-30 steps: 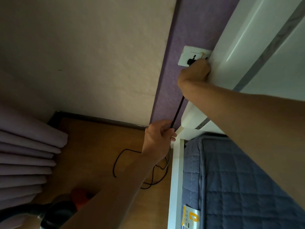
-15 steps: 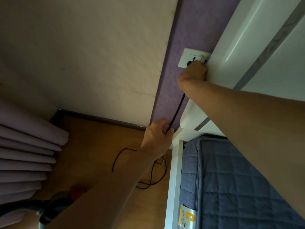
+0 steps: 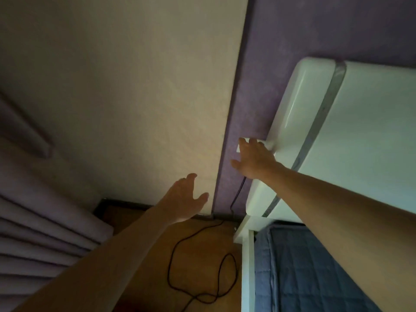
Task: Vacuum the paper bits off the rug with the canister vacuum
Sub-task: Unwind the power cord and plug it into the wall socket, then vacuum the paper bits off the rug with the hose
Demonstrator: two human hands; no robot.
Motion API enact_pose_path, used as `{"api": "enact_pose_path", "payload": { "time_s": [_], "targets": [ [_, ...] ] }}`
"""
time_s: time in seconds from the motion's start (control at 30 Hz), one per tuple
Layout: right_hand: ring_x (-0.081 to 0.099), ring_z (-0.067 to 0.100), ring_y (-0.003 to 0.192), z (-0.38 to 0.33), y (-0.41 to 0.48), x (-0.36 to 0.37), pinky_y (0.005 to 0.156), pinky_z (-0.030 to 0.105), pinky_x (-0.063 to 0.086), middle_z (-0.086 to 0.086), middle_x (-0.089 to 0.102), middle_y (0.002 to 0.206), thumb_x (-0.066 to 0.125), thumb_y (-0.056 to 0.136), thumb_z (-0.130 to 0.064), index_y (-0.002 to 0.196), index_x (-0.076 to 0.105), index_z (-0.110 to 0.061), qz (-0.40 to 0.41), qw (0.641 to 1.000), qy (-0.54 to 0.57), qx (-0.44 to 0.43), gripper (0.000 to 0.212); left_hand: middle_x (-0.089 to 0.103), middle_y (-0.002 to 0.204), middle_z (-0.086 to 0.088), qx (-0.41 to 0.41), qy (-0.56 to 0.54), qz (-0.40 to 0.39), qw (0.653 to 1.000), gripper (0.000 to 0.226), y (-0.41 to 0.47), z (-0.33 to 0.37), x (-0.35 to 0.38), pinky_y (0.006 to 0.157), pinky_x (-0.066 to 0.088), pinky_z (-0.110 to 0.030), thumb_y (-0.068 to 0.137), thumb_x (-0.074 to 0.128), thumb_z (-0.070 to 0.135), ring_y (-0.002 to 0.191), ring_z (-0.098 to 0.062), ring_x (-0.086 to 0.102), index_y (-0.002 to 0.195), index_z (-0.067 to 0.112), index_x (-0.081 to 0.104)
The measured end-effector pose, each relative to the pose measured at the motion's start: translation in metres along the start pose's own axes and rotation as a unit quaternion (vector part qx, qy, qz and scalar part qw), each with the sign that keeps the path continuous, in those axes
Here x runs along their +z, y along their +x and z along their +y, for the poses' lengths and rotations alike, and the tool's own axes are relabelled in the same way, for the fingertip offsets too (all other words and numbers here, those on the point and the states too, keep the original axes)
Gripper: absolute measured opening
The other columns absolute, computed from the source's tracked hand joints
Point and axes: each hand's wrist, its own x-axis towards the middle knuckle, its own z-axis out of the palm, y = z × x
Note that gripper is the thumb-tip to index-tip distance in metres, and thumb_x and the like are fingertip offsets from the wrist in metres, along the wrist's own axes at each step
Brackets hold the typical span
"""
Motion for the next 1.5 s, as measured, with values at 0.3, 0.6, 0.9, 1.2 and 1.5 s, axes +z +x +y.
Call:
{"api": "enact_pose_path", "payload": {
  "time_s": [0.3, 0.6, 0.9, 1.2, 1.5],
  "targets": [
    [0.038, 0.036, 0.133, -0.052, -0.068, -0.128, 0.102, 0.050, 0.043, 0.013, 0.035, 0.147, 0.054, 0.092, -0.055, 0.153, 0.016, -0.022, 0.008, 0.998, -0.009, -0.056, 0.079, 0.032, 0.155, -0.011, 0.032, 0.094, 0.056, 0.993, 0.078, -0.063, 0.027, -0.148, 0.115, 0.032, -0.040, 0.098, 0.049, 0.050, 0.143, -0.028, 0.032, 0.156, 0.018, 0.008],
    [0.041, 0.030, 0.130, -0.135, -0.161, -0.257, 0.101, 0.047, 0.043, 0.010, 0.039, 0.141, 0.056, 0.091, -0.056, 0.154, 0.012, -0.031, 0.059, 0.993, -0.004, -0.099, 0.081, 0.026, 0.159, -0.011, 0.078, 0.177, 0.144, 0.970, 0.080, -0.168, 0.040, -0.296, 0.116, 0.028, -0.041, 0.097, 0.045, 0.054, 0.146, -0.030, 0.029, 0.156, 0.017, 0.006],
    [0.040, 0.028, 0.131, -0.216, -0.247, -0.339, 0.102, 0.046, 0.043, 0.008, 0.038, 0.141, 0.057, 0.090, -0.055, 0.154, 0.008, -0.035, 0.105, 0.988, -0.010, -0.115, 0.083, 0.044, 0.141, -0.013, 0.112, 0.228, 0.218, 0.942, 0.083, -0.276, 0.019, -0.392, 0.109, 0.038, -0.041, 0.094, 0.048, 0.057, 0.129, -0.031, 0.047, 0.156, 0.019, 0.008],
    [0.040, 0.026, 0.130, -0.253, -0.305, -0.366, 0.101, 0.041, 0.043, 0.007, 0.038, 0.141, 0.058, 0.089, -0.056, 0.154, 0.005, -0.035, 0.121, 0.984, -0.020, -0.132, 0.086, 0.042, 0.144, -0.014, 0.097, 0.253, 0.219, 0.937, 0.086, -0.348, 0.016, -0.423, 0.110, 0.037, -0.042, 0.093, 0.048, 0.059, 0.131, -0.033, 0.045, 0.156, 0.019, 0.005],
    [0.044, 0.028, 0.128, -0.251, -0.363, -0.367, 0.100, 0.044, 0.045, 0.009, 0.040, 0.140, 0.060, 0.087, -0.058, 0.154, 0.007, -0.034, 0.133, 0.981, -0.008, -0.142, 0.088, 0.040, 0.145, -0.013, 0.100, 0.269, 0.233, 0.929, 0.082, -0.409, 0.030, -0.415, 0.107, 0.039, -0.044, 0.094, 0.048, 0.057, 0.131, -0.033, 0.046, 0.155, 0.020, 0.007]
  ]
}}
